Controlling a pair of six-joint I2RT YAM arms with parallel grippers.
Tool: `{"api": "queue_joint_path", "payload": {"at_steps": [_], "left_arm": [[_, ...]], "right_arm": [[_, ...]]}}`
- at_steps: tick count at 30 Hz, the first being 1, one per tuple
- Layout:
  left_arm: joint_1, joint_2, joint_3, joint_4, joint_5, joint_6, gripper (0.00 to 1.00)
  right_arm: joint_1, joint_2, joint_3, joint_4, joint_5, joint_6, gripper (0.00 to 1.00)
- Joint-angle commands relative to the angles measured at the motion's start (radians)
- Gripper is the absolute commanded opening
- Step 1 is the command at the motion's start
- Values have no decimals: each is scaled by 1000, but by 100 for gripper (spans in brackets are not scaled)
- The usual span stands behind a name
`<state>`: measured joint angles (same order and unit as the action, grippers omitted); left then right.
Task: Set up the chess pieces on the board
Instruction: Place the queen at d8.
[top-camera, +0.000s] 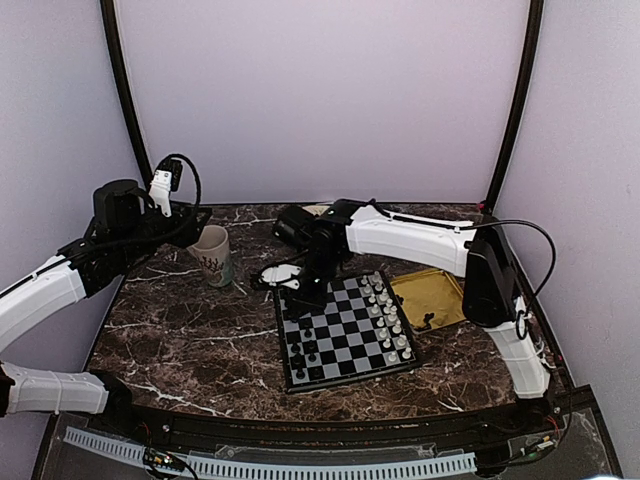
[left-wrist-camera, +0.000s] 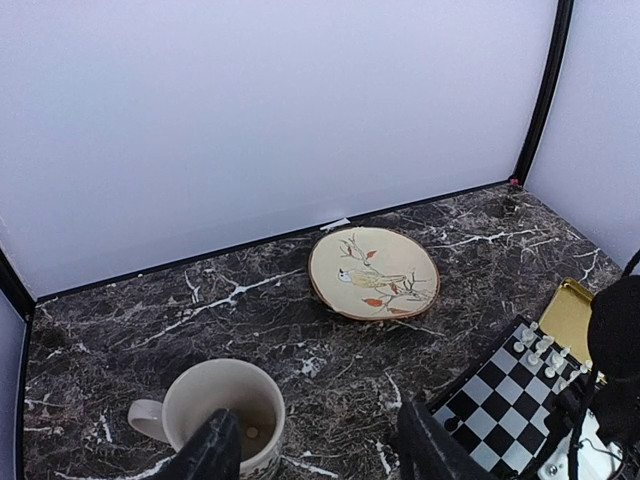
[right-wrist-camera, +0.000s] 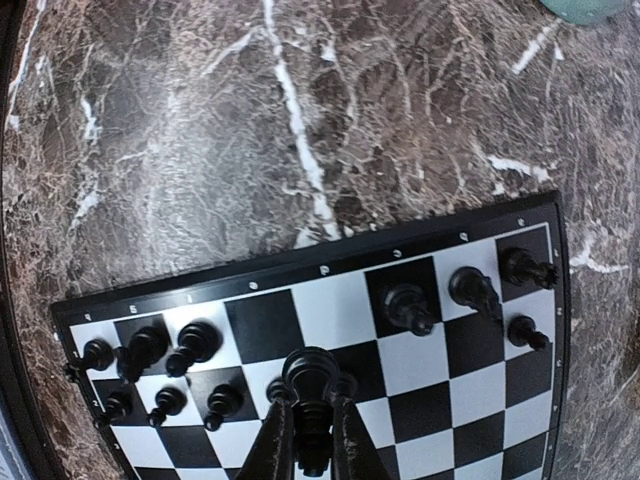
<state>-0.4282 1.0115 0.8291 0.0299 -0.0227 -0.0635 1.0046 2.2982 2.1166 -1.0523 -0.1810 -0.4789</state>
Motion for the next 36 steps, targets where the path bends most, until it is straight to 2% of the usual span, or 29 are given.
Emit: {"api": "queue_joint_path", "payload": {"at_steps": [1, 10, 36], "left_arm": [[3, -11, -14, 30, 8, 5, 55], [2, -16, -15, 31, 11, 9, 55], [2, -7, -20, 36, 15, 17, 55]], "right_arm": [[39, -14, 36, -21, -11, -17, 0], [45, 56, 100, -31, 13, -11, 1], [48, 112, 109, -76, -21, -26, 4]]}}
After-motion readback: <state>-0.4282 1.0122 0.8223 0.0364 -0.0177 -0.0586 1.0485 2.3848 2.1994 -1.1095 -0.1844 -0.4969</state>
